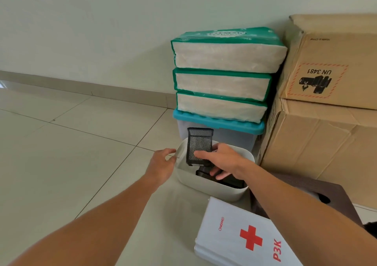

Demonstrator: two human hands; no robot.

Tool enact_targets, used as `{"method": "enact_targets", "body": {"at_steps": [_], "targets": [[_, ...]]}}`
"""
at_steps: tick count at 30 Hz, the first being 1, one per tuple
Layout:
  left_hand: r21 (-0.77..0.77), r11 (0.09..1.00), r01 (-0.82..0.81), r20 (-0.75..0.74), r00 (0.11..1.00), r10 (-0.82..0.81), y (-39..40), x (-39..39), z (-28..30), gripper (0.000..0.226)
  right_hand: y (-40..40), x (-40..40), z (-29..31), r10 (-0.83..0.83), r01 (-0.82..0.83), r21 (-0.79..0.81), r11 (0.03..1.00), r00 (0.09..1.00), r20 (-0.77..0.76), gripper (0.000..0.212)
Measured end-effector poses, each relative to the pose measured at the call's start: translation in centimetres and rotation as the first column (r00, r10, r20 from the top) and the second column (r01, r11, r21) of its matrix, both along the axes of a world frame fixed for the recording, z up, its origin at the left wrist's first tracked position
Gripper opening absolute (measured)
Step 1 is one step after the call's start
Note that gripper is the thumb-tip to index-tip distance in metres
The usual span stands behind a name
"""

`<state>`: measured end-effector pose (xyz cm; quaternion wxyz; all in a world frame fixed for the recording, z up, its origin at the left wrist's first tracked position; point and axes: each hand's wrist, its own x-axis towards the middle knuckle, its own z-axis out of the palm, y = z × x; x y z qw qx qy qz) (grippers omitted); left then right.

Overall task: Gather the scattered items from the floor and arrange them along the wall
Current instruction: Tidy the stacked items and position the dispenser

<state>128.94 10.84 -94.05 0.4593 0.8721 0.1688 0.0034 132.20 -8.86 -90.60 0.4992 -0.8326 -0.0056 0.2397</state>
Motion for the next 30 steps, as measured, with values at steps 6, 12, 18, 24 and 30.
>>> {"method": "enact_targets", "body": {"at_steps": [6, 12, 18, 24, 30], "targets": [[0.049, 0.998, -0.043, -0.013, 0.999, 0.044, -0.9, -0.3, -2.7, 0.027, 3.3, 0.7, -2.0, -0.115, 0.202, -0.38, 0.903, 0.964, 0.24, 0.069], [0.008, 0.997, -0.081, 0.002, 0.997, 0.081, -2.2, -0.5, -3.1, 0.029, 5.2, 0.4, -2.4, -0.105, 0.251, -0.51, 0.823, 0.949, 0.297, 0.072], [0.018, 0.998, -0.057, 0.0, 0.998, 0.057, -2.8, -0.8, -2.8, 0.043, 4.5, 0.3, -2.0, -0.009, 0.112, -0.48, 0.87, 0.977, 0.213, 0.05], [0.395, 0.913, 0.108, 0.159, 0.97, -0.183, -3.5, -0.6, -1.3, 0.043, 1.3, -0.4, -2.0, 0.281, -0.122, -0.591, 0.798, 0.942, 0.184, 0.027], [0.602, 0.772, 0.204, -0.057, 0.975, -0.213, -5.1, 1.1, -1.5, 0.027, -1.7, -1.7, -4.6, 0.559, -0.268, -0.755, 0.599, 0.814, 0.155, 0.044]]}}
